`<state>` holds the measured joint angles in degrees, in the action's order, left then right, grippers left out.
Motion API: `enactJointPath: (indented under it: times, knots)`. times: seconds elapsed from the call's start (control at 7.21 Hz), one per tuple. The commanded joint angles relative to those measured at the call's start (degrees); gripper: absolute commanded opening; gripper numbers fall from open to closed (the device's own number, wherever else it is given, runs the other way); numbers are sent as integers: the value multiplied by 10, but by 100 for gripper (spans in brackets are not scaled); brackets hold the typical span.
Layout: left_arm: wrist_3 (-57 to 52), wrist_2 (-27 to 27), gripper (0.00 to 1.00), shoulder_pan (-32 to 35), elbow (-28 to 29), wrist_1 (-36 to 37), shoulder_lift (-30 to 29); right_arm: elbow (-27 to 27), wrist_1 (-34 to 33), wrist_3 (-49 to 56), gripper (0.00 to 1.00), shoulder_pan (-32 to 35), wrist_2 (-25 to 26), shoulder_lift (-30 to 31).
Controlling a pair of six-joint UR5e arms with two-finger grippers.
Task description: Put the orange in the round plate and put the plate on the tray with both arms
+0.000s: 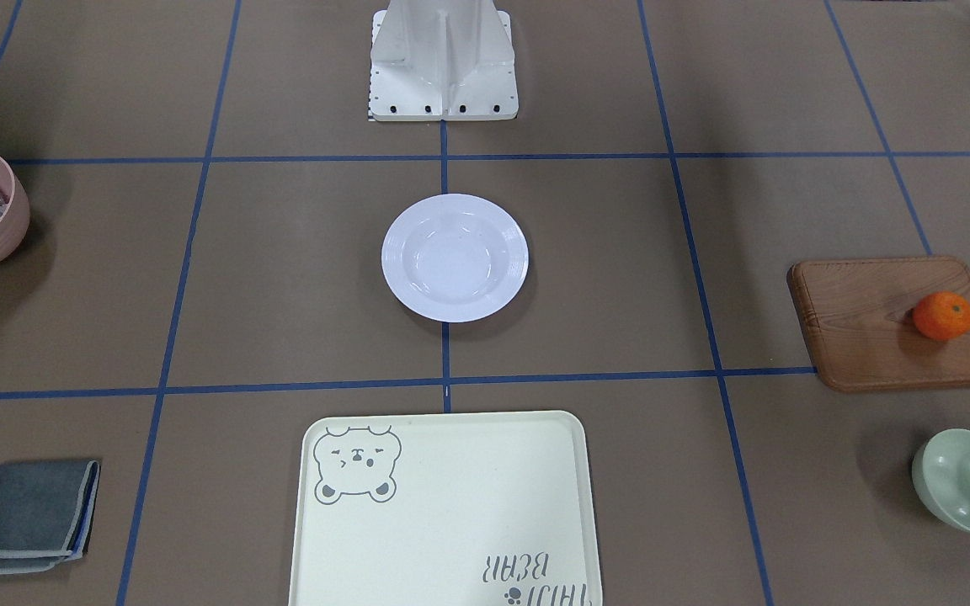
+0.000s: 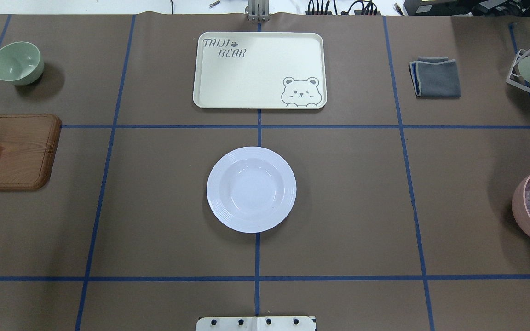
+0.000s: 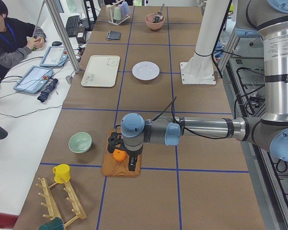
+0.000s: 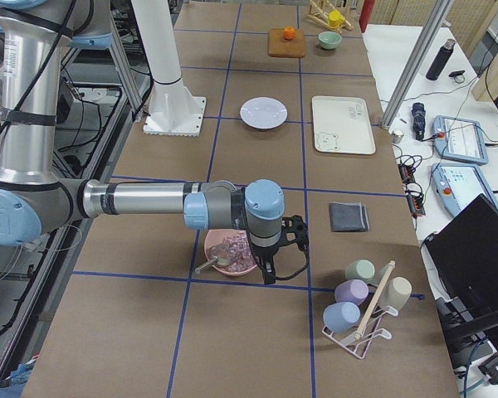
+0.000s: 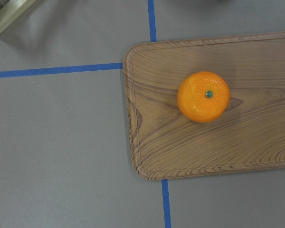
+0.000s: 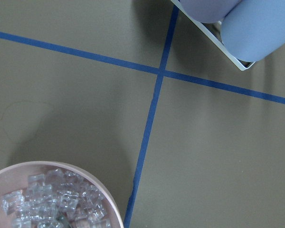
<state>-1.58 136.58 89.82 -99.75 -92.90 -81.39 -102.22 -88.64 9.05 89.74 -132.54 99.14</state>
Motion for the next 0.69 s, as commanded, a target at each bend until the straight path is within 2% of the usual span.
enactJointPath:
  times: [0.0,0.42,0.55]
  knots:
    - [2,2,98,1,-4,-1,1,-3,0,0,100,1,0,-1]
    - [1,-1,98,1,-34,-2,-3,-14,3,-1,100,0,-2,-3]
    - [3,-1,98,3,-40,-12,-4,-15,48,-6,100,1,-2,2]
